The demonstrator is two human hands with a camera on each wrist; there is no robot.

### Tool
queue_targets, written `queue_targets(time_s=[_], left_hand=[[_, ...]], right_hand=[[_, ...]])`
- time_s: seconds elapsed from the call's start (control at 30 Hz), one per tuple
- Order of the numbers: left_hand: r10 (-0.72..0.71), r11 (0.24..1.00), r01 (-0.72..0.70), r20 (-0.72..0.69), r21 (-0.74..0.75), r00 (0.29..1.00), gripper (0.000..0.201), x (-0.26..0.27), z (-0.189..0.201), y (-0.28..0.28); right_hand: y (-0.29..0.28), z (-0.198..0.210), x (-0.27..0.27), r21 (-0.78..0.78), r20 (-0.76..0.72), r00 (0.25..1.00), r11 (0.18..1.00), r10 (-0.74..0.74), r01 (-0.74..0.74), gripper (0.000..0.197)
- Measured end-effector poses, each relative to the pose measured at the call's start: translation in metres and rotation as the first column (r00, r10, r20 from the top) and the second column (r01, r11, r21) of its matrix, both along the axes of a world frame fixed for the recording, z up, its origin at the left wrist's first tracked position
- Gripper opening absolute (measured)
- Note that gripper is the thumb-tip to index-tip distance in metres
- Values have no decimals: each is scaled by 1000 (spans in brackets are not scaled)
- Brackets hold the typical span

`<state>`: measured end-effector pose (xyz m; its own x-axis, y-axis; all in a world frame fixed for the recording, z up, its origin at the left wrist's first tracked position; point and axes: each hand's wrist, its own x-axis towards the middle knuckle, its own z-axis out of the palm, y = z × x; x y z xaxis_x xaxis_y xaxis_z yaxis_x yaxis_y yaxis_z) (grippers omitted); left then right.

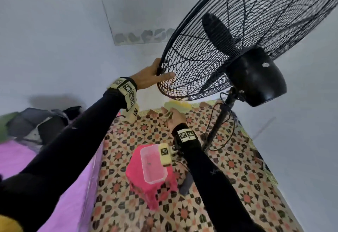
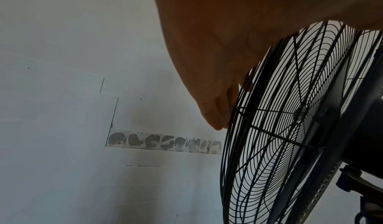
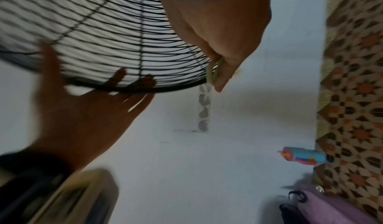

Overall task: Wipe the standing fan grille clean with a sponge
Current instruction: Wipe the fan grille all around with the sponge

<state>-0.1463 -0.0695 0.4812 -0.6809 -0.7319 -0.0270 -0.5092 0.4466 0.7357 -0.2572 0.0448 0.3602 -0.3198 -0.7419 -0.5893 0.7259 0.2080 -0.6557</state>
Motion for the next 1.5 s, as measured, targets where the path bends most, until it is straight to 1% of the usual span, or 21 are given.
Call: queue_targets(time_s=[0.07, 0.13, 0.2, 0.3, 0.37, 0.4, 0.53, 0.6, 0.63, 0.7, 0.77, 0.87, 0.93, 1.0, 1.1, 1.17, 1.2, 1.27, 1.37, 1.43, 1.5], left_hand=[[-3, 1000, 3, -3, 1, 1000, 126, 0, 0, 2], [-2, 1000, 3, 13, -20, 1000, 125, 0, 3, 1], [-9, 1000, 10, 27, -24, 1000, 125, 0, 6, 0], [-21, 997, 24, 43, -71, 999, 122, 0, 7, -1], [-28, 997, 30, 43, -70, 999, 115, 2, 5, 0], [-30, 997, 32, 40, -66, 999, 111, 3, 4, 1], [-22, 997, 25, 33, -77, 999, 105, 4, 2, -2], [-32, 996, 35, 41, -85, 999, 99, 3, 3, -6], [-40, 995, 44, 47, -91, 998, 95, 3, 3, -7], [-52, 994, 57, 54, -96, 997, 96, 3, 4, -9], [-52, 994, 57, 52, -89, 997, 101, 5, 1, -9], [-57, 995, 59, 29, -78, 998, 102, 5, -2, -9], [-57, 995, 58, 19, -81, 998, 104, 4, 0, -10], [-54, 995, 54, 1, -83, 999, 105, 2, 3, -13], [-52, 997, 51, -23, -61, 998, 101, 2, 1, -18], [-48, 998, 44, -94, -42, 994, 96, 0, -11, -16], [-36, 999, 34, -153, -20, 988, 95, -2, -18, -13], [-4, 1000, 8, -265, 16, 964, 94, -6, -31, -4], [60, 998, -64, -341, 0, 938, 99, -13, -43, 6], [99, 995, -103, -367, 10, 925, 101, -14, -46, 5], [117, 993, -121, -380, 15, 917, 102, -15, -50, 2]], right_hand=[[-8, 12, 0, -48, 116, 993, 999, -11, 17, 6], [-5, 23, 11, -161, 194, 977, 985, 85, -54, 15], [10, 29, 20, -249, 182, 966, 959, 184, -135, 16], [27, 19, 20, -246, 156, 983, 968, 97, -56, 21], [18, 13, 14, -172, 193, 981, 984, -9, 42, 10], [13, 14, 13, -147, 204, 978, 987, -36, 67, 11], [9, 31, 19, -201, 215, 976, 979, 20, 25, 16], [23, 31, 24, -267, 183, 978, 963, 100, -48, 13], [28, 26, 25, -246, 139, 986, 968, 91, -54, 17], [32, 19, 23, -166, 50, 998, 986, 31, -22, 25], [25, 16, 20, -58, -44, 998, 997, -45, 43, 16], [7, 25, 19, -69, 40, 995, 993, -91, 94, 26], [2, 33, 23, -112, 45, 997, 991, -66, 70, 24], [10, 37, 28, -172, -24, 1000, 985, 8, -12, 17], [30, 28, 20, -108, -248, 968, 992, 37, -66, 16], [36, 19, 5, -31, -425, 905, 999, 5, -20, 22], [34, 15, -2, -3, -455, 891, 1000, 1, -2, 21], [25, 13, -13, 19, -439, 898, 1000, 19, -12, 24], [13, 29, -20, -3, -490, 871, 999, 44, -52, 36], [19, 42, -25, -30, -527, 848, 995, 64, -94, 31], [32, 40, -34, -57, -508, 859, 992, 67, -111, 22]])
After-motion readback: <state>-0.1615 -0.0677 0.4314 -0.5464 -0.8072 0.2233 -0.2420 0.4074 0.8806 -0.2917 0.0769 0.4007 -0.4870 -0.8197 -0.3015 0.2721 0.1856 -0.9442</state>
